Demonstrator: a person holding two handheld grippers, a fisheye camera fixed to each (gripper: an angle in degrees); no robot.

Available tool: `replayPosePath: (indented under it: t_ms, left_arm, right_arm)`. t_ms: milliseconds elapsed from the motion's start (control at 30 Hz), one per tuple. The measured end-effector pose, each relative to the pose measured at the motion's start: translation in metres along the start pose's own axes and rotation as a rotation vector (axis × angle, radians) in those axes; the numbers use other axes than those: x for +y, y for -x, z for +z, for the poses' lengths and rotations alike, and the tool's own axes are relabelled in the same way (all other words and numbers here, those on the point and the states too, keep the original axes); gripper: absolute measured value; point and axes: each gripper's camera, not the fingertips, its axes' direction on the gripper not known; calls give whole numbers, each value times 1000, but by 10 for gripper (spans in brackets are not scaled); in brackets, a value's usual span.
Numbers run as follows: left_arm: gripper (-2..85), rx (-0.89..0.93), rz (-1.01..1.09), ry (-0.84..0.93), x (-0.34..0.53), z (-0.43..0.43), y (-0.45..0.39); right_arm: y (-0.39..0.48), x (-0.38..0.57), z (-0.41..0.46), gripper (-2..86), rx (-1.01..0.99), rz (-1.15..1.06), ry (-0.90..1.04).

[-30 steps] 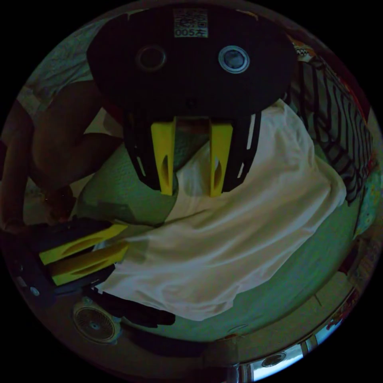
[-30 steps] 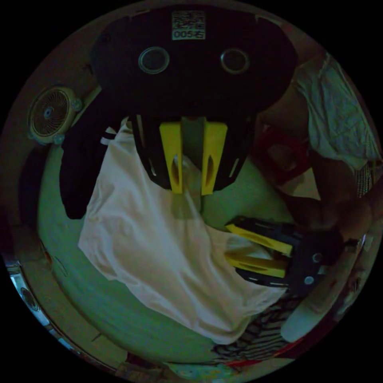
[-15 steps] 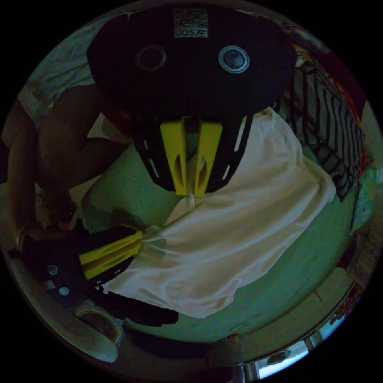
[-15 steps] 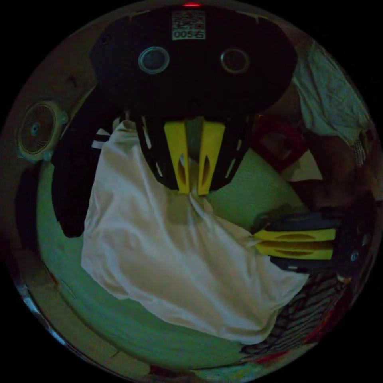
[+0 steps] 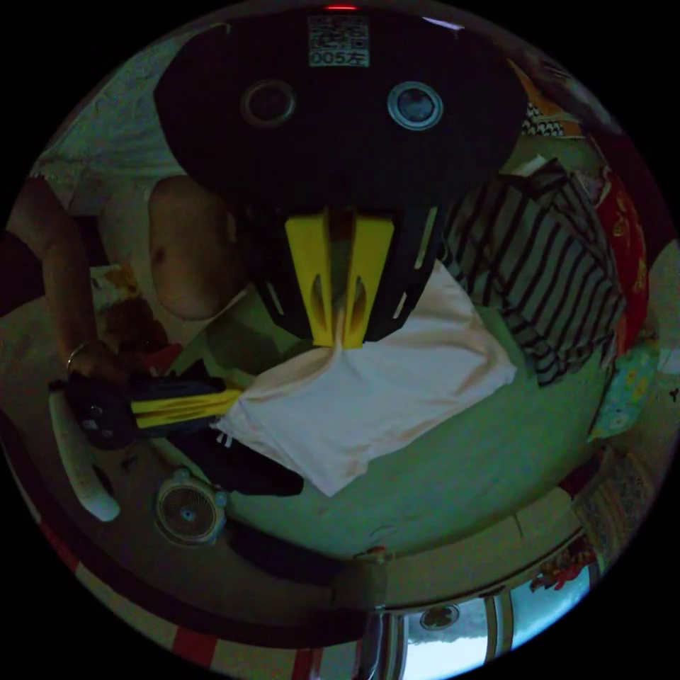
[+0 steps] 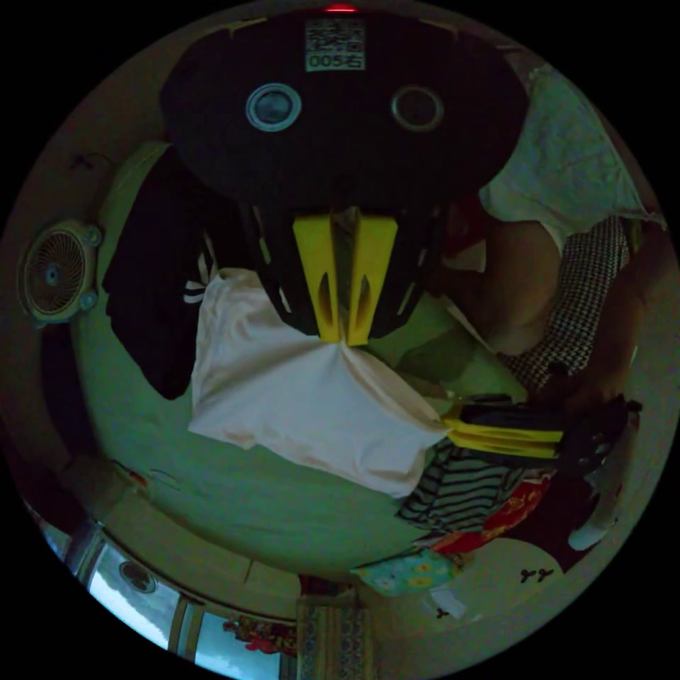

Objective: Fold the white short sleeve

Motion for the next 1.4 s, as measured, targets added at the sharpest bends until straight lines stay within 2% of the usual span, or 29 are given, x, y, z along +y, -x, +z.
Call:
replayPosePath:
  t_ms: [100,200,300,367,433,500,567,700,833,967,1133,1200,1267,1300,1367,1400]
  left_arm:
    - [34,-47,29,21,-9,-20,14]
    - [35,-94,21,33,-35,-40,41]
    - [40,-196,-47,-52,-77,-71,75]
    - [51,-242,-130,-161,-96,-95,96]
    - [71,-351,-320,-339,-95,-128,121]
    - [88,-362,-376,-373,-80,-134,136]
    - [107,-298,-355,-320,-58,-124,147]
    - [121,-265,-313,-188,33,-79,151]
    - [126,-72,-349,-78,138,-30,135]
    - [134,-42,-368,-11,195,1,115]
    - [166,-21,-396,67,223,44,106]
    - [165,-38,-402,128,228,62,105]
    - [158,-79,-408,114,236,69,103]
    - [151,-78,-433,117,240,71,103]
    - [115,-57,-433,120,246,72,104]
    - [61,-18,-437,119,251,70,106]
  right_arm:
    - [-9,-18,-12,-12,-32,-60,84]
    - [-32,-57,-32,-13,41,-52,93]
    - [-68,-108,-74,-12,185,77,-108]
    - [-97,-128,-109,-6,287,297,-328]
    - [-110,-125,-126,11,323,419,-436]
    - [-112,-114,-128,45,277,380,-471]
    - [-103,-81,-108,88,280,236,-432]
    - [-91,2,-58,109,346,142,-303]
    - [-90,107,-9,123,233,244,-173]
    - [-75,175,8,127,184,344,-186]
    - [-60,197,26,124,190,349,-190]
    - [-63,196,44,117,188,365,-129]
    - [-73,196,70,102,207,415,-22]
    - [-75,197,73,99,204,421,-27]
    - [-84,203,70,37,174,478,-44]
    - [-85,205,67,24,141,477,-44]
